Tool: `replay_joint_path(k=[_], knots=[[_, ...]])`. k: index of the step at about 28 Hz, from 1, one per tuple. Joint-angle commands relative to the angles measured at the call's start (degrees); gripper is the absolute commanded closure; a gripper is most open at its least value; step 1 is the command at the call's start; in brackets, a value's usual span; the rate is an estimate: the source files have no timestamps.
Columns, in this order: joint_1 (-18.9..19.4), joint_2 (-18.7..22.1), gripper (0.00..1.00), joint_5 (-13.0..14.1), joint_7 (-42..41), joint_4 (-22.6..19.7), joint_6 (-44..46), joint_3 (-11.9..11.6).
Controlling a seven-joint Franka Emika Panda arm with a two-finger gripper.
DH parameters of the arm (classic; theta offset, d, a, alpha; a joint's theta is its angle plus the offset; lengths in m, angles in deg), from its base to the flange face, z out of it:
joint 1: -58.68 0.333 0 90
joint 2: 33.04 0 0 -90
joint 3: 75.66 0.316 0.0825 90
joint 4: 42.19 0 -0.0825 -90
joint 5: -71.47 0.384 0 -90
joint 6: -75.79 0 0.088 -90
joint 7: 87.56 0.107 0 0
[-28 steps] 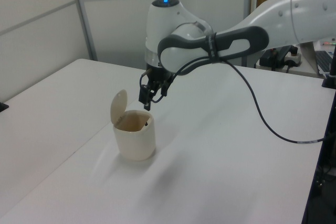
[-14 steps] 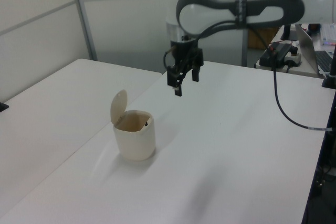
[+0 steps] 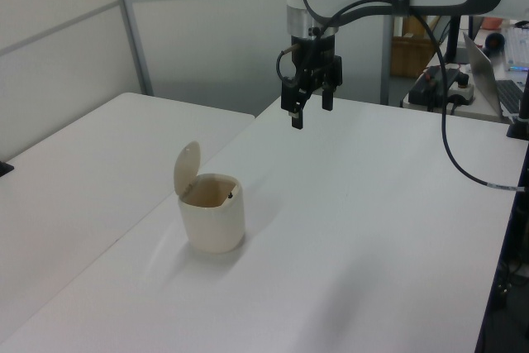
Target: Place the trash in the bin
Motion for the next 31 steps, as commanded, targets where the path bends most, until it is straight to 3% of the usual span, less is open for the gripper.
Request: replay_joint_path(k=[1, 10, 31], knots=[[0.24, -0.07, 0.0, 1.02, -0.59, 1.19, 2.19, -0.62], [0.33, -0.25, 0.0, 0.32, -5.51, 1.19, 2.01, -0.26], [0.42, -0.68, 0.0, -0.65, -5.51, 1.19, 2.01, 0.0]])
